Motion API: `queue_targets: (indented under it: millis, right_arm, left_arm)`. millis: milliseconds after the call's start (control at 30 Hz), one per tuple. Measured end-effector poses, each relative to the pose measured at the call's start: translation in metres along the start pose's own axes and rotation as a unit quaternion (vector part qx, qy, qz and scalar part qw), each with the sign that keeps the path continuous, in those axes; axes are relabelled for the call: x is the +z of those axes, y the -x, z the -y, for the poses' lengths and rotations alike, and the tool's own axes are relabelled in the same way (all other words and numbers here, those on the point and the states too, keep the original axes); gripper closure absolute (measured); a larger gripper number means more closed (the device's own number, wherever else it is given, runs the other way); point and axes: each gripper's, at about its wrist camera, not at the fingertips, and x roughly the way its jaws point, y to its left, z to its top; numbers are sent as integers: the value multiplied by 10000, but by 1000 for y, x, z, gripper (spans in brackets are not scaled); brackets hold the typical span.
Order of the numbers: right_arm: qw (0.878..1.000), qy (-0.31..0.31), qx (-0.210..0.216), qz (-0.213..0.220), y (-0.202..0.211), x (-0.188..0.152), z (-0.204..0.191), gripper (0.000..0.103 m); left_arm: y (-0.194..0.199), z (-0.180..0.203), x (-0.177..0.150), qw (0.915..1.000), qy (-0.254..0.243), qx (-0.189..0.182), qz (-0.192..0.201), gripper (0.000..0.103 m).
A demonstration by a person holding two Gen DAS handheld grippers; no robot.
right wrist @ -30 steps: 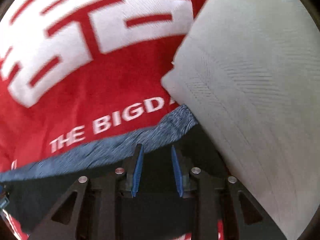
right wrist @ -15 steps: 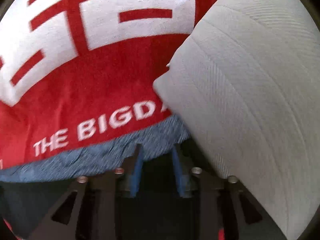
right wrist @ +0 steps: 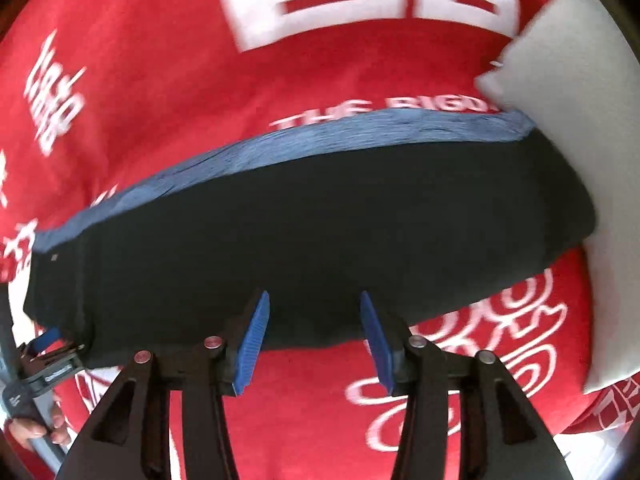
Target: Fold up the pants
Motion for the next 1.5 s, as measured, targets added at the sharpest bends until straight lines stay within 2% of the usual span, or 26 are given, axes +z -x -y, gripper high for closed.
queue_targets:
  millis: [67, 167, 300, 433, 767, 1000, 1233, 1500]
  right_arm:
    - [10000, 83, 19, -41, -5, -2, -13, 50]
    - [9996, 199, -142, -135, -25, -4, -25, 41]
    - [9995, 201, -212, -98, -31, -4, -28, 35]
    - [9996, 191, -162, -126, -33, -3, -28, 34]
    - [9998, -133, 85, -110, -21, -10, -18, 34]
    - [9937, -813, 684, -358, -7, -38, 8, 33]
    - [9871, -1161, 910, -619, 8, -80, 36, 33]
    - [9818, -1406, 1067, -702, 17, -106, 64, 33]
  left_arm:
    - [-1, 0, 0, 10000, 19, -33, 20, 0]
    - [-2, -3, -3, 9999, -28, -101, 65, 0]
    - [-4, -8, 0, 9997, -109, -195, 82, 0]
    - [-8, -12, 3, 9995, -72, -292, -24, 0]
    - [-9, -10, 8, 9995, -220, -240, -61, 0]
    - [-6, 1, 9, 9996, -257, -60, -27, 0]
    - [-1, 11, 7, 9995, -264, 197, -14, 0]
    - [12, 30, 10, 9969, -488, 619, -83, 0]
